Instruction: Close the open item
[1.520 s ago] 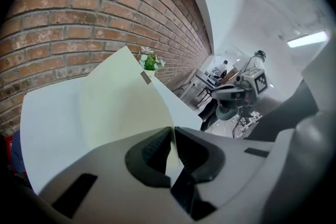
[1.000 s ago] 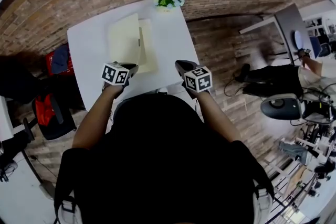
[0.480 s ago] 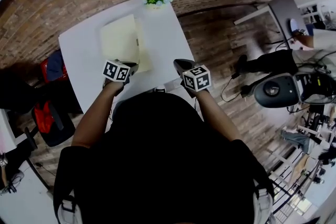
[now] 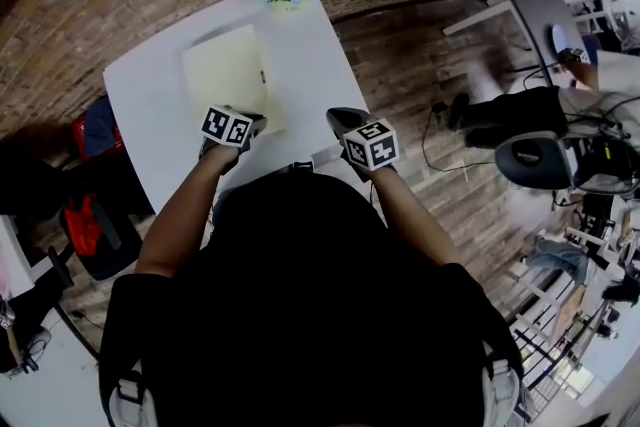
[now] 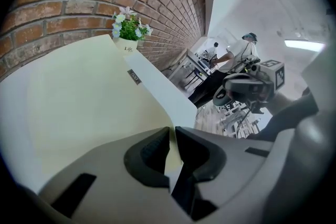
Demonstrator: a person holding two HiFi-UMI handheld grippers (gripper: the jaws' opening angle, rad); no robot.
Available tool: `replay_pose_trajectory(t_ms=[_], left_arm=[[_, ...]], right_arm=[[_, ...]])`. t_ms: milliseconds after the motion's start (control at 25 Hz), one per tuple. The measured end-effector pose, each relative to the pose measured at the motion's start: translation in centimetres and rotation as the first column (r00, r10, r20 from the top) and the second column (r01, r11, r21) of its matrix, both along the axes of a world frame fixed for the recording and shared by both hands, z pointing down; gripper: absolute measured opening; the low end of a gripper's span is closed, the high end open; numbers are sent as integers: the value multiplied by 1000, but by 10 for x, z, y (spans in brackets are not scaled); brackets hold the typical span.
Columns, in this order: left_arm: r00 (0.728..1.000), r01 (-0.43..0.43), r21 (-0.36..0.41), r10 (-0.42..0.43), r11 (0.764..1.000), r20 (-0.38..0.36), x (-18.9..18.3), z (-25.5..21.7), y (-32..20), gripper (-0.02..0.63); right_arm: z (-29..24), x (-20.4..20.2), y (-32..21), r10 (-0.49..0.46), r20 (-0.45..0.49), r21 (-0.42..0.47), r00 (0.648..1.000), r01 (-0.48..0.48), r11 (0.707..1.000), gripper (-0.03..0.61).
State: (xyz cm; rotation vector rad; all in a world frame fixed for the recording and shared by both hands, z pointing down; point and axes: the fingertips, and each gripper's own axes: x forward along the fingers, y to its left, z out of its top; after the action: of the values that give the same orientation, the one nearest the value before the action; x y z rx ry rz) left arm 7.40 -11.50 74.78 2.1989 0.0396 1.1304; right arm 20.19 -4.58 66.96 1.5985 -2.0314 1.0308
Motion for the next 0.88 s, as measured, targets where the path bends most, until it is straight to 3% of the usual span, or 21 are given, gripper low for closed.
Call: replay_pose_trajectory(t_ms=[880], left_arm=[[996, -62, -133, 71, 989, 63, 25, 37, 3, 56]], right_arm=[[12, 4, 8, 5, -2, -50, 1000, -5, 999, 23]])
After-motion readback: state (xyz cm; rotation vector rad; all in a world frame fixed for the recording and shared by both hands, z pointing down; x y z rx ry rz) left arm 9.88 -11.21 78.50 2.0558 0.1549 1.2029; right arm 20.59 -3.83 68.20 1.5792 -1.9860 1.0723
